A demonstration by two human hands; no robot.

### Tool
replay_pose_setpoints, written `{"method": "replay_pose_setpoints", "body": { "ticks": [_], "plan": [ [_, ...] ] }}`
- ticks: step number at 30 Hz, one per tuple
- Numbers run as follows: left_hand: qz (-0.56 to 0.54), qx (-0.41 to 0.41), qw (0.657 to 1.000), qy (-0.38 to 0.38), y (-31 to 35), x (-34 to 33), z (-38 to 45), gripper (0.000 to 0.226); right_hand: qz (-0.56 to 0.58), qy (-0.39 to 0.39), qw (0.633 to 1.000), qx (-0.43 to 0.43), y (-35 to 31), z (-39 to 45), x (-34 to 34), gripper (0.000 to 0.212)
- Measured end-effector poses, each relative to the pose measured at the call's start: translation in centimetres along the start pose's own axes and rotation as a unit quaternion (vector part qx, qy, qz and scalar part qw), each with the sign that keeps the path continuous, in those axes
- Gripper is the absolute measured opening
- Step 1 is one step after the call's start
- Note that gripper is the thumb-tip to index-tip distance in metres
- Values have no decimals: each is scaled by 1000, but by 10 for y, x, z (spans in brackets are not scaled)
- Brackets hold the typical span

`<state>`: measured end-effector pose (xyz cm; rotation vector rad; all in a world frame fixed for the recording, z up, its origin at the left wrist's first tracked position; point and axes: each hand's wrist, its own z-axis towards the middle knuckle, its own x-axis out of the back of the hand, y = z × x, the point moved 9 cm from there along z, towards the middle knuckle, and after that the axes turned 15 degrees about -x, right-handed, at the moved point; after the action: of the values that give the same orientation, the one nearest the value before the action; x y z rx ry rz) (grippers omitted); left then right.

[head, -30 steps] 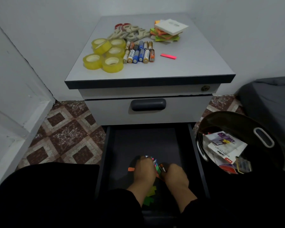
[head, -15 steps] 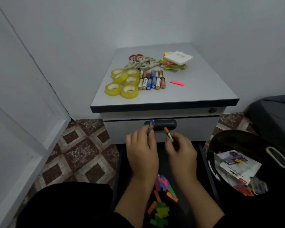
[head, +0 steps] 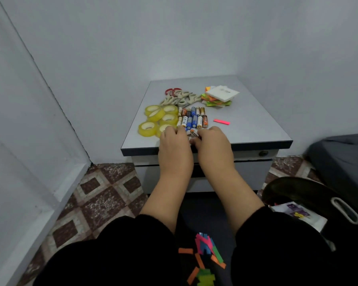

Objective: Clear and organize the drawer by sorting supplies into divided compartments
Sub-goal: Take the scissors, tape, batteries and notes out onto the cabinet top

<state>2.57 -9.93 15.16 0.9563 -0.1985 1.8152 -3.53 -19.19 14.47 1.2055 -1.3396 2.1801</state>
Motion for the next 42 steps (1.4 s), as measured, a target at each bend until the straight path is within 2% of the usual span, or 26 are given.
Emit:
{"method": "replay_pose_setpoints", "body": {
  "ticks": [2, 8, 13, 16, 20, 27, 31, 35, 42],
  "plan": [
    [18, -18, 1000, 10, 5, 3, -2, 30, 4, -12, 1000, 6, -1, 0, -2, 19],
    [7, -25, 999, 31, 4, 9, -10, 13, 17, -34, 999, 22, 2, -5, -6, 18],
    [-2, -25, 1000, 17, 1, 4, -5, 15, 8, -30, 999, 36, -4, -3, -4, 28],
    [-33, -10, 999, 28, -3, 6, -5, 15, 17, -38, 999, 21, -4, 0, -2, 31],
    [-17, -46, 997, 64, 4, 13, -11, 5, 74, -39, 996, -15, 5, 2, 2, 31],
    [7, -47, 999, 25, 6, 4, -7, 14, 82, -64, 994, -23, 6, 8, 0, 32],
    [-6, -44, 999, 16, 6, 6, -10, 20, 135, -69, 988, -35, 11, 9, 3, 25],
    [-33, -47, 998, 15, 7, 11, -15, 21, 199, -59, 978, -25, 17, 1, 11, 19],
    [-57, -61, 996, 15, 14, 19, -38, 19, 213, -49, 976, -13, 40, -22, 11, 18]
  ]
}}
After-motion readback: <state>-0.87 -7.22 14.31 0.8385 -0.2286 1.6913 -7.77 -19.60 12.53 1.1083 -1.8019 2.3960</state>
